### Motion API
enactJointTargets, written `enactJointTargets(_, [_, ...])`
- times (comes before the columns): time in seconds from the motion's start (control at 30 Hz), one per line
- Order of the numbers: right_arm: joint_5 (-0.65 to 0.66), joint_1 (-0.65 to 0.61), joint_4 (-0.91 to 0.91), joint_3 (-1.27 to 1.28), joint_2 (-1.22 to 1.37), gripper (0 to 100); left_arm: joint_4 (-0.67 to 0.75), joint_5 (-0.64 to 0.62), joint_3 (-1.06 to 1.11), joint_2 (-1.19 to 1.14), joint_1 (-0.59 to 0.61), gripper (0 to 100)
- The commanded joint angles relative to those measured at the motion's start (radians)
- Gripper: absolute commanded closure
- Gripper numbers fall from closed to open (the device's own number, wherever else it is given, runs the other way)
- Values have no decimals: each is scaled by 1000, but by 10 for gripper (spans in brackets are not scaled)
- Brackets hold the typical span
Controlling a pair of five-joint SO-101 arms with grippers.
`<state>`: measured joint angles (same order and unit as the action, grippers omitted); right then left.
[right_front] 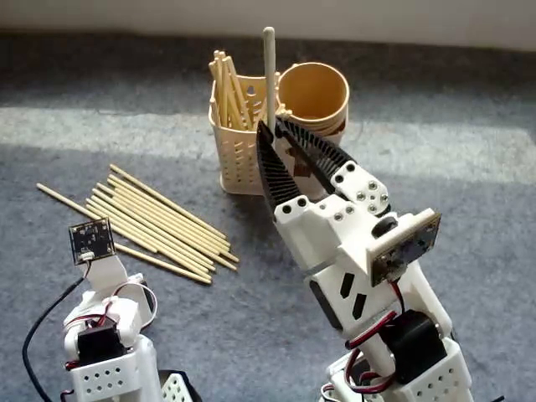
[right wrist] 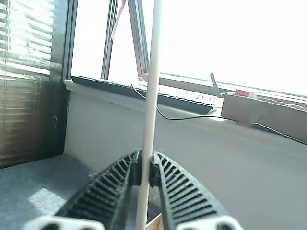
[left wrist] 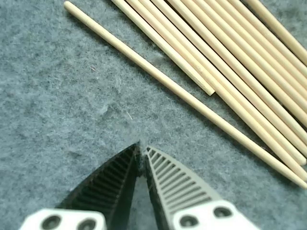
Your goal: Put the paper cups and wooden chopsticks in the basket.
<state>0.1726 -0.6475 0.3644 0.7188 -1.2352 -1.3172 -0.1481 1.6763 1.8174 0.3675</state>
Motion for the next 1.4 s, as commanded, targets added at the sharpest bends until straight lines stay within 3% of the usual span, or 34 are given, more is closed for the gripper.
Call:
enactJointTargets(0.0, [-11,13,-54,-42,16,993,-5,5,19,4,8,993])
enactJointTargets(0.4, [-5,13,-199,-47,260,993,-5,5,19,4,8,993])
enactJointTargets(0.73, [-5,18,-519,-47,464,993,-5,5,19,4,8,993])
enactJointTargets(0.97, [-5,145,-705,-48,662,993,-5,5,19,4,8,993])
enactJointTargets(1.37, [-9,176,-727,-41,748,990,-5,5,19,4,8,993])
